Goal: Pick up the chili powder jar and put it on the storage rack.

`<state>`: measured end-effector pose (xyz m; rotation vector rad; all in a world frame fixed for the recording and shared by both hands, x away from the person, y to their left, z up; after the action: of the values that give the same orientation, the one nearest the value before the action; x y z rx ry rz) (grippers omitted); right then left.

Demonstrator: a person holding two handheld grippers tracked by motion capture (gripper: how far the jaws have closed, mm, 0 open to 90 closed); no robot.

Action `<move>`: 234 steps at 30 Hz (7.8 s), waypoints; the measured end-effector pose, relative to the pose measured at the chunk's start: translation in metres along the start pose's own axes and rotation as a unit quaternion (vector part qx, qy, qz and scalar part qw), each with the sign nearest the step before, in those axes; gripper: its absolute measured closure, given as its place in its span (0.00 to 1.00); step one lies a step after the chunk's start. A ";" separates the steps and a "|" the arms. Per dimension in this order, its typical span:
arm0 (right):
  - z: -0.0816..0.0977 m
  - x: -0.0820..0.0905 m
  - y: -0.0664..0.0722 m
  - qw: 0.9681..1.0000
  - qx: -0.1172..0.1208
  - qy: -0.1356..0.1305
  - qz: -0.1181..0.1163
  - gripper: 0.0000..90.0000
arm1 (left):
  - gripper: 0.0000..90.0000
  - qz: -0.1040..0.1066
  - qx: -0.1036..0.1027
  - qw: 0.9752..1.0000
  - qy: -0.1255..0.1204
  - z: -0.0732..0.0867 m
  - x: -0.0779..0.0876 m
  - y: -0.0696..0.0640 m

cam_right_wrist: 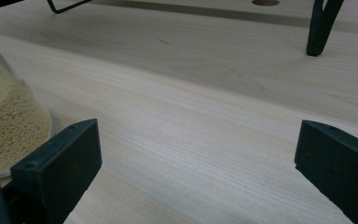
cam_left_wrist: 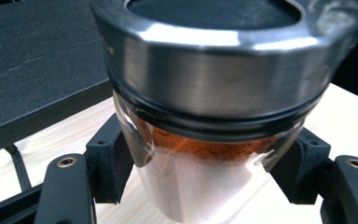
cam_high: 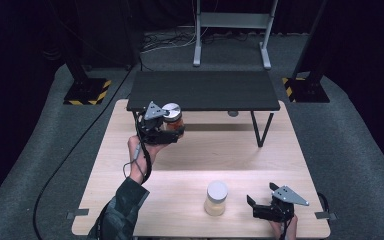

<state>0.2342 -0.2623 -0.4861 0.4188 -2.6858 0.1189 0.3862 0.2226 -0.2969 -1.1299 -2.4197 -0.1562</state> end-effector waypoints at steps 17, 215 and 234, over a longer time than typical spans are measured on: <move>0.000 0.000 0.001 1.000 0.002 0.001 0.001 0.00 | 0.34 0.005 -0.010 1.000 -0.010 -0.017 0.002 -0.003; -0.005 -0.003 0.005 1.000 0.013 0.019 0.009 0.00 | 0.00 -0.052 0.059 0.988 0.133 0.198 -0.002 -0.011; -0.007 -0.004 0.006 0.999 0.009 0.029 0.017 0.00 | 0.00 -0.057 0.061 0.988 0.131 0.198 -0.002 -0.014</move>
<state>0.2391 -0.2542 -0.4814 0.3698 -2.6378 0.1632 0.3054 0.2698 -0.4722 -0.8594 -2.2267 -0.1795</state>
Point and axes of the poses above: each handheld gripper's, and its own axes: x roughly backward along the jaws, z roughly out of its underside, y roughly to its left, the point moved 5 cm from there along -x, roughly forward along the jaws, and after that the axes turned 10 degrees about z, right-handed, at the moved point
